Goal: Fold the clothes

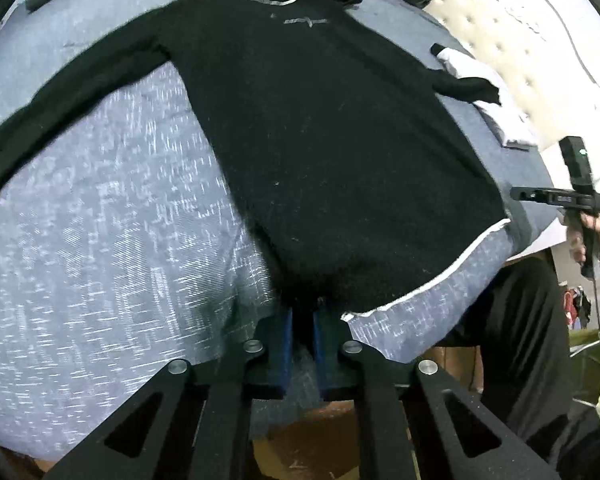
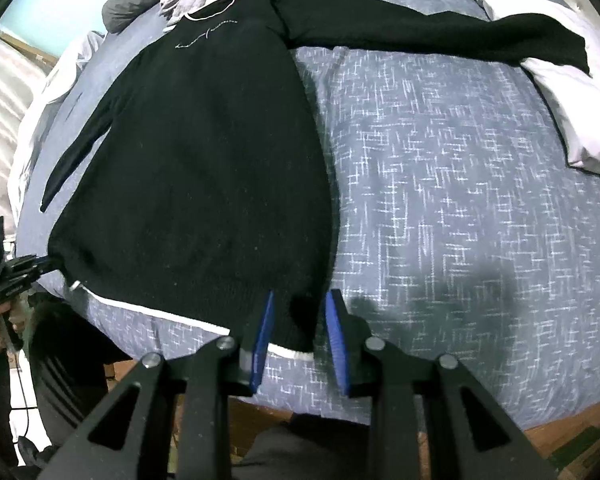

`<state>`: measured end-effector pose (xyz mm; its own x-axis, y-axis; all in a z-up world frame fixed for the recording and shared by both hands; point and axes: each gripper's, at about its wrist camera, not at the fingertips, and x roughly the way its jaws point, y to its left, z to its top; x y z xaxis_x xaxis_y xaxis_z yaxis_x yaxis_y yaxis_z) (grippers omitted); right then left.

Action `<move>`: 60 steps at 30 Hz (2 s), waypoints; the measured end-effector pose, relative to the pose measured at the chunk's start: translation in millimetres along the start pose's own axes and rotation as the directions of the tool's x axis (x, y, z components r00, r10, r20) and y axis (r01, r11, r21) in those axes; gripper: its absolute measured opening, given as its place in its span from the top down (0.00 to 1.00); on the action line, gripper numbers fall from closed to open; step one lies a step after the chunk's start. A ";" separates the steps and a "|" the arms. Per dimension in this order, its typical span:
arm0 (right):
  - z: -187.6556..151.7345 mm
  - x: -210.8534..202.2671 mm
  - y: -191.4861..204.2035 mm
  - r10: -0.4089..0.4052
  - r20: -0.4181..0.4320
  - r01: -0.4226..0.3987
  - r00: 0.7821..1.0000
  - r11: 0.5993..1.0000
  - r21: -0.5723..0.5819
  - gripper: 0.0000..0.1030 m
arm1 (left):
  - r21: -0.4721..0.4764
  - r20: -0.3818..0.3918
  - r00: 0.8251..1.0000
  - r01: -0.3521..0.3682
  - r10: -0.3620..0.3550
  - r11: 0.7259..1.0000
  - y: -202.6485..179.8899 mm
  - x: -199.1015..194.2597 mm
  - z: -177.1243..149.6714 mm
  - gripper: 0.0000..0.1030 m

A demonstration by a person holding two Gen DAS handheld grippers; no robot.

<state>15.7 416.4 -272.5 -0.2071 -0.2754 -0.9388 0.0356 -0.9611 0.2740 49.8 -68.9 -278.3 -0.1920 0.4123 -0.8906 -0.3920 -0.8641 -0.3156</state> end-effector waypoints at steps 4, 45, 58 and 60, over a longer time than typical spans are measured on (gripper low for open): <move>-0.6 1.5 -0.6 -0.020 -0.002 0.020 1.000 1.000 0.005 0.70 | 0.006 0.016 1.000 -0.012 0.012 1.000 1.6 -15.8 1.0 0.92; -30.1 37.7 63.7 0.054 -0.037 -0.054 0.998 0.998 0.013 0.95 | -0.065 -0.065 0.998 -0.005 0.000 0.998 52.5 9.6 -12.8 0.94; -37.3 29.7 66.9 -0.118 -0.080 0.106 0.990 0.985 -0.138 0.97 | -0.092 -0.090 0.996 -0.013 0.005 0.996 51.7 -0.9 -25.7 0.95; -40.5 40.6 65.4 -0.132 -0.091 0.119 0.987 0.983 -0.138 0.97 | -0.110 -0.116 0.993 -0.019 0.007 0.994 54.6 9.6 -27.2 0.95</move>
<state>49.2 341.5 -301.2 -0.1199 -0.1466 -0.9819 0.1452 -0.9810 0.1287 51.0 -120.0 -312.9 -0.0892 0.3705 -0.9245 -0.2867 -0.8985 -0.3324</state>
